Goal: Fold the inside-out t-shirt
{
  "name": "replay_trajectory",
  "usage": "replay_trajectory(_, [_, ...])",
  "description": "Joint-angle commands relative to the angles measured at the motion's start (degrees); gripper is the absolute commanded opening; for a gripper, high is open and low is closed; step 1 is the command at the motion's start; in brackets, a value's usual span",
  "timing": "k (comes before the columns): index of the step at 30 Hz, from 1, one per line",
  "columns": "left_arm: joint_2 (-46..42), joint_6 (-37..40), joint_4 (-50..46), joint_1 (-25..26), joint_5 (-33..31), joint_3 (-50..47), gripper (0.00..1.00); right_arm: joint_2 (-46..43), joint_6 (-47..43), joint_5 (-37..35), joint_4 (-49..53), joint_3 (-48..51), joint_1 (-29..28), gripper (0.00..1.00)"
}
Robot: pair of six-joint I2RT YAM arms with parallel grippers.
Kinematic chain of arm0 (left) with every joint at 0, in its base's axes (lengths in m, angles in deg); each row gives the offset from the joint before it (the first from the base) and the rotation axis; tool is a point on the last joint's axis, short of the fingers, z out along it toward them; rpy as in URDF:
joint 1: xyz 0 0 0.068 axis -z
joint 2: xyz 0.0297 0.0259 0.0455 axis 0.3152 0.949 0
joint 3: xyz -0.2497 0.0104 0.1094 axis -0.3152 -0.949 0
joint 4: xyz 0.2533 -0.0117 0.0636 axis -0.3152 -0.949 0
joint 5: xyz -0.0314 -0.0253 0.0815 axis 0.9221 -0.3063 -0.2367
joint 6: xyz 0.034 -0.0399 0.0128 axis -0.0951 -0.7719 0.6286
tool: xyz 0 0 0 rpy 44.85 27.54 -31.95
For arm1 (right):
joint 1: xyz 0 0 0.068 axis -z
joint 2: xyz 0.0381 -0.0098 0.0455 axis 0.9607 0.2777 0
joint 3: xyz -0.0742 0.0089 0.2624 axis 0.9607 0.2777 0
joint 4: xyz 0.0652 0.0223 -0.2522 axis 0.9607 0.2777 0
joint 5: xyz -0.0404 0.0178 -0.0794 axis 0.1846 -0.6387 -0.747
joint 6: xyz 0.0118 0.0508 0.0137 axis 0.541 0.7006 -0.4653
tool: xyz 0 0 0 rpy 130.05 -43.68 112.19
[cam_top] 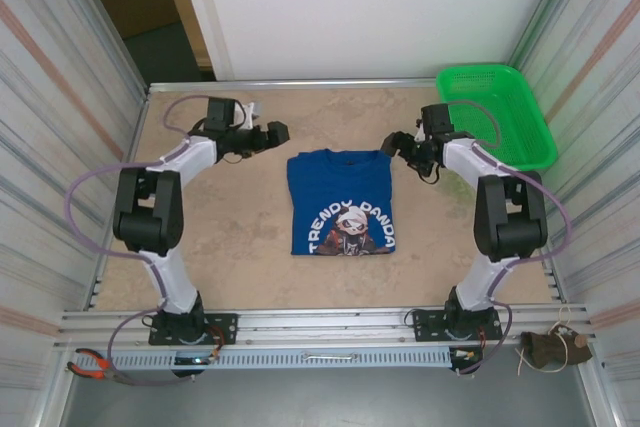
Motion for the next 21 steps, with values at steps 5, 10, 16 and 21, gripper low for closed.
replay_trajectory(5, [6.3,-1.5,-0.5,0.7,6.6,1.4,0.98,5.8,-1.0,5.8,-1.5,-1.7,-0.3,0.80])
replay_trajectory(10, [8.8,-2.3,0.9,2.0,7.0,1.5,0.97,8.4,0.0,7.1,-3.0,-1.6,-0.4,0.73])
replay_trajectory(16, [11.6,-2.3,1.1,4.2,7.5,2.8,0.96,9.7,0.3,8.1,-3.9,-1.6,-0.8,0.71])
replay_trajectory(21, [13.6,-2.5,1.4,5.8,7.4,3.4,0.95,10.6,0.3,9.3,-4.5,-1.5,-1.5,0.71])
